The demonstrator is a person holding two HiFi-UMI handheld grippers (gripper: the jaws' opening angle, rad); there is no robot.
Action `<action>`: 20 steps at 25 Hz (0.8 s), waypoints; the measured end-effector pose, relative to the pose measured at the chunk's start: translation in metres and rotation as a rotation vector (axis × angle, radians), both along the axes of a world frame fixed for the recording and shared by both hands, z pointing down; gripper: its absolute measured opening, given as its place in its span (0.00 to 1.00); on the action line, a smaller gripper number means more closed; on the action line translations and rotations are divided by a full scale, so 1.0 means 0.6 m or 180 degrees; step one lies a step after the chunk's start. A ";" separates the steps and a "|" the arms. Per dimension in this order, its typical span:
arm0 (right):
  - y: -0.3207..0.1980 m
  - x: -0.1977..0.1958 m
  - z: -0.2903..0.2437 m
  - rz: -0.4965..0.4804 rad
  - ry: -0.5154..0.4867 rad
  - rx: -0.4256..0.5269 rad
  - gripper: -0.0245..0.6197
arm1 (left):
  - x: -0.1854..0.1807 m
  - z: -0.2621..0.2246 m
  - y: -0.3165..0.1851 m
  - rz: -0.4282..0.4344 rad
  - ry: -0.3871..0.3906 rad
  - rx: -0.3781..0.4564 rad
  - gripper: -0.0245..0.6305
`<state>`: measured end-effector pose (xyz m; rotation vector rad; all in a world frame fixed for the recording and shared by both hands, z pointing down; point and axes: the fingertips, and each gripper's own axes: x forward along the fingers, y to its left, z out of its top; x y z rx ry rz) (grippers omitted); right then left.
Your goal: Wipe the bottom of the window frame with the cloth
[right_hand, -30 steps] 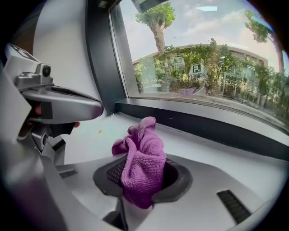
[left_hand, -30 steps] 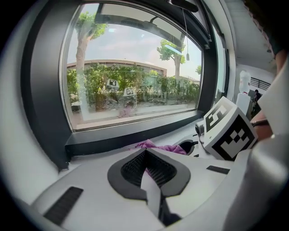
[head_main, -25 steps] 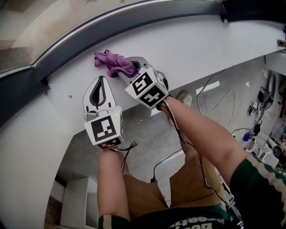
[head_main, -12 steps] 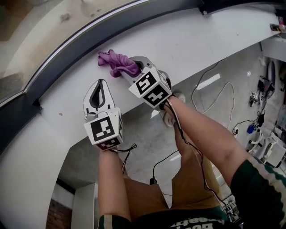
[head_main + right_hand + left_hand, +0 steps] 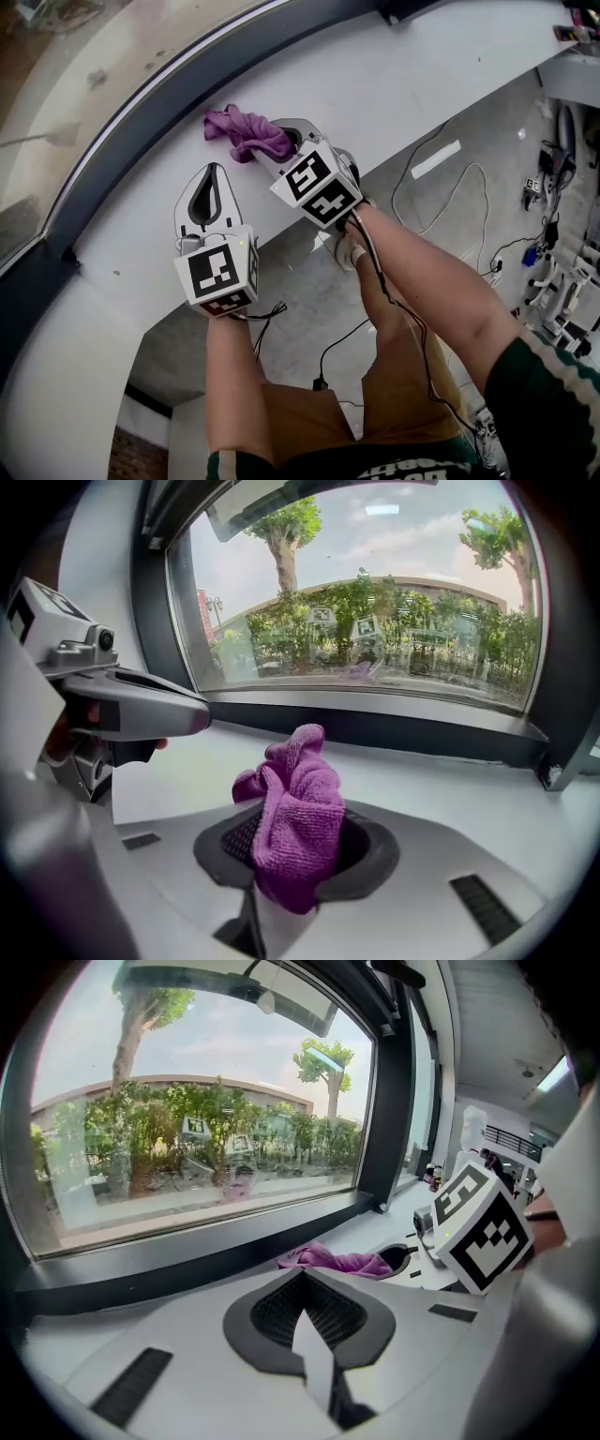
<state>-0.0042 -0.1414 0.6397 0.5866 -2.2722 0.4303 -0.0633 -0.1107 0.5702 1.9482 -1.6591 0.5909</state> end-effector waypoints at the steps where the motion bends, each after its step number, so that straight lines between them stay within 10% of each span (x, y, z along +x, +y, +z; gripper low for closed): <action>1: -0.007 0.009 0.001 0.0024 0.0000 0.0004 0.23 | 0.010 0.000 -0.008 0.0020 0.0004 0.0013 0.04; 11: -0.086 0.149 0.028 0.0197 0.0065 0.0064 0.23 | 0.148 0.014 -0.103 0.0329 -0.0002 0.0036 0.04; 20: -0.085 0.147 0.002 0.0335 0.0151 0.0240 0.23 | 0.154 0.005 -0.097 0.0562 0.0146 0.0165 0.04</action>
